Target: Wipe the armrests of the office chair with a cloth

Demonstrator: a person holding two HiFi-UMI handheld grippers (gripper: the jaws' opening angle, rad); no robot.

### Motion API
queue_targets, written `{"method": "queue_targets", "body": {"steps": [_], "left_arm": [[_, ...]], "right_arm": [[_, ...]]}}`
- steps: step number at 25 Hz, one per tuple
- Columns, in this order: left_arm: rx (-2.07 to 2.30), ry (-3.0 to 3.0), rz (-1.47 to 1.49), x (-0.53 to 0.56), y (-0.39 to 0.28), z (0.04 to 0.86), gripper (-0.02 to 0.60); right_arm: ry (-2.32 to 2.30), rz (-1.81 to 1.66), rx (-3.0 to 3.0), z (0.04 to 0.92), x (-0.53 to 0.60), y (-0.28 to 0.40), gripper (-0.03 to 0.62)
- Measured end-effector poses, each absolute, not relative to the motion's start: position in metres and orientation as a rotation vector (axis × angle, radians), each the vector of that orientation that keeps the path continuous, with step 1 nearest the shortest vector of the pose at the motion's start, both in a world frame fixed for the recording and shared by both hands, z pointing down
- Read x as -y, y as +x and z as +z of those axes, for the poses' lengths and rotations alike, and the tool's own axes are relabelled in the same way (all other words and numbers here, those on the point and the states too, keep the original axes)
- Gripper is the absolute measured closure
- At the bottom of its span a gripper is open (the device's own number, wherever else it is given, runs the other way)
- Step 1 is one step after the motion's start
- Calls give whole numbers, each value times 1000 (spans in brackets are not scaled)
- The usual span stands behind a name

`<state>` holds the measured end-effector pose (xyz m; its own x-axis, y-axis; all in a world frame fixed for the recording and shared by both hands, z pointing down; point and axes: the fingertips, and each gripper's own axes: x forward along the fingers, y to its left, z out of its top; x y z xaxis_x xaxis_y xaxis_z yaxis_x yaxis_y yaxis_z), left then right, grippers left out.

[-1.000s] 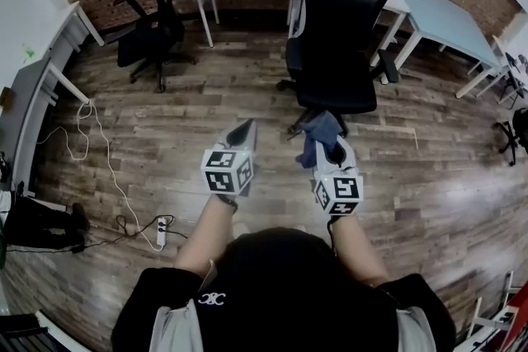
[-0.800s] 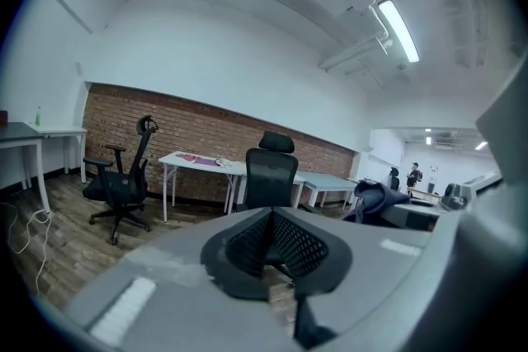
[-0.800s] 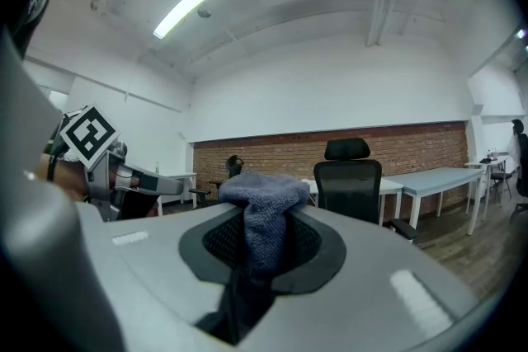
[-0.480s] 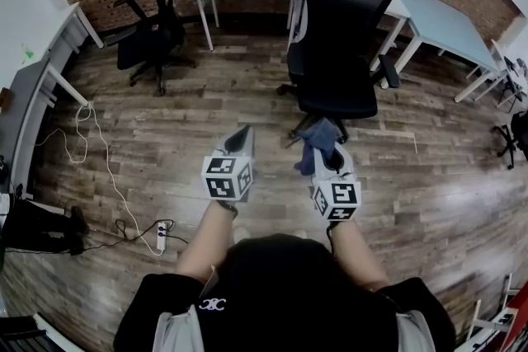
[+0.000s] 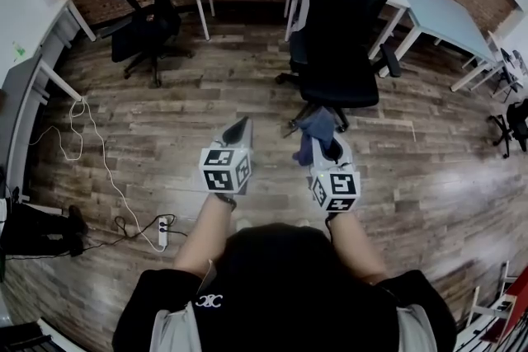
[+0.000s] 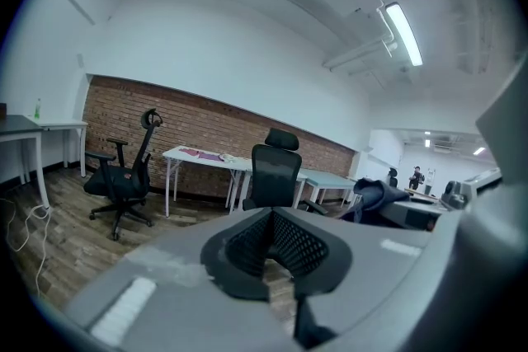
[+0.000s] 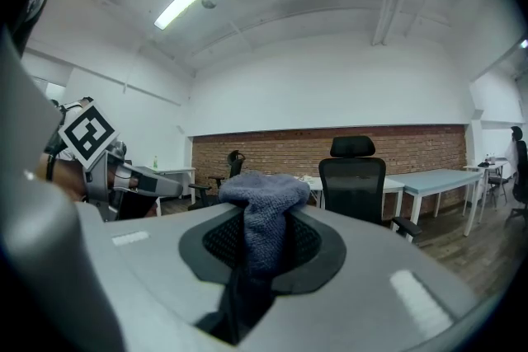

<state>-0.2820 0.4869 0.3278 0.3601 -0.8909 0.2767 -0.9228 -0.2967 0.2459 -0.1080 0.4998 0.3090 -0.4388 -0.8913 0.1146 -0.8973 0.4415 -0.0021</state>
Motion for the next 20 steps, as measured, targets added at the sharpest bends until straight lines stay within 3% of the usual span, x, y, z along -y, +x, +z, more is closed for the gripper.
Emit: {"method": "queue_targets", "body": {"steps": [20], "left_arm": [[1455,2286,153,-477,-320,367,577]], "right_arm": [[1681,112,2468,338,-500,-144,522]]}}
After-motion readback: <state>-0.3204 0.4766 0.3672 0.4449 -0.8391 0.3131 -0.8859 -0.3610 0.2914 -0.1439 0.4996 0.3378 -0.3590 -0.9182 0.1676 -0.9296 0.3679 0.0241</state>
